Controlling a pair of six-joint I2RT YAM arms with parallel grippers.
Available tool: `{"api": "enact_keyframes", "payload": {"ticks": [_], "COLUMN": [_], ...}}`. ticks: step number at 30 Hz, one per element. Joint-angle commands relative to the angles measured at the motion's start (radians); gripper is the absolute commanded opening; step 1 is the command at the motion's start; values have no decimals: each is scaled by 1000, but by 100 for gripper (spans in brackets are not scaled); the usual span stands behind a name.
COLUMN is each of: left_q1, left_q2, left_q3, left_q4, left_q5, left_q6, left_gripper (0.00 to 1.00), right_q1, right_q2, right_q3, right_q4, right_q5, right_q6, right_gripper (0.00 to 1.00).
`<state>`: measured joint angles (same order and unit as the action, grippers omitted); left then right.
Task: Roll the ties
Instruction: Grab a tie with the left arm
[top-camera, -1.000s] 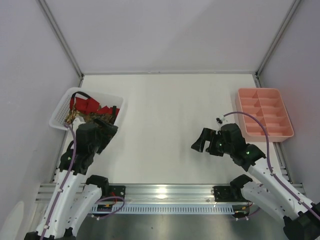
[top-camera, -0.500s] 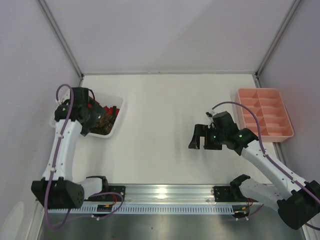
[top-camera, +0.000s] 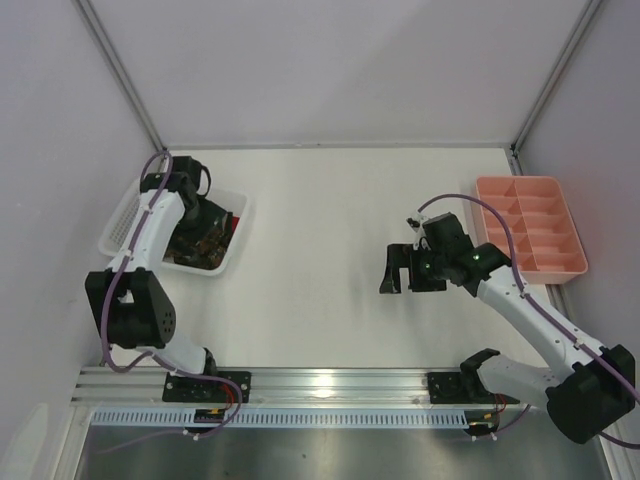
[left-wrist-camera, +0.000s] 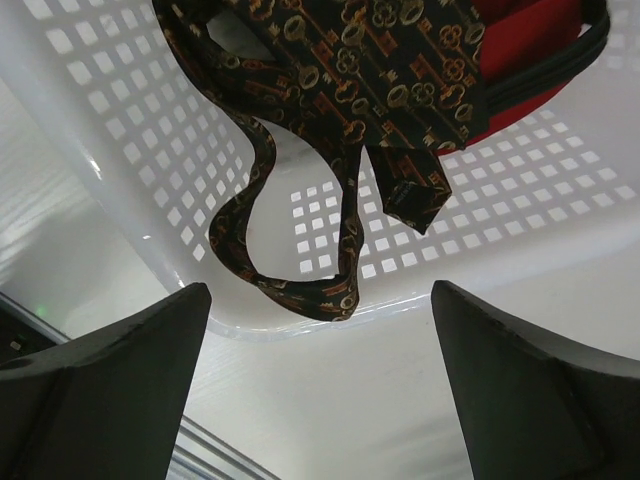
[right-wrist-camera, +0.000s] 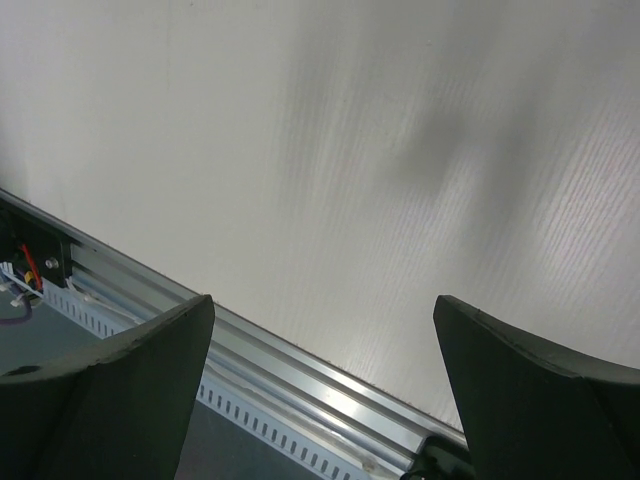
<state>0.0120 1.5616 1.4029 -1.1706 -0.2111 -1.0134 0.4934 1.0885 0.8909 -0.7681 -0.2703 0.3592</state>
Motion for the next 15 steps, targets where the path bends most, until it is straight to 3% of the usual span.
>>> {"api": "enact_keyframes", "payload": {"ticks": [1, 15], "left_q1": [-44, -64], "left_q2": [57, 143], "left_q3": [48, 93], "left_q4": [-43, -107], "left_q5": [27, -25], "left_q6": [-80, -166], "left_gripper": [100, 89], "right_q1": [-21, -81], "right_q2": [8, 11], "right_q3": [59, 52], "right_q4": [-14, -13], "right_q5": [-6, -26], "right_q6": [-57, -72], "right_gripper": [100, 100]}}
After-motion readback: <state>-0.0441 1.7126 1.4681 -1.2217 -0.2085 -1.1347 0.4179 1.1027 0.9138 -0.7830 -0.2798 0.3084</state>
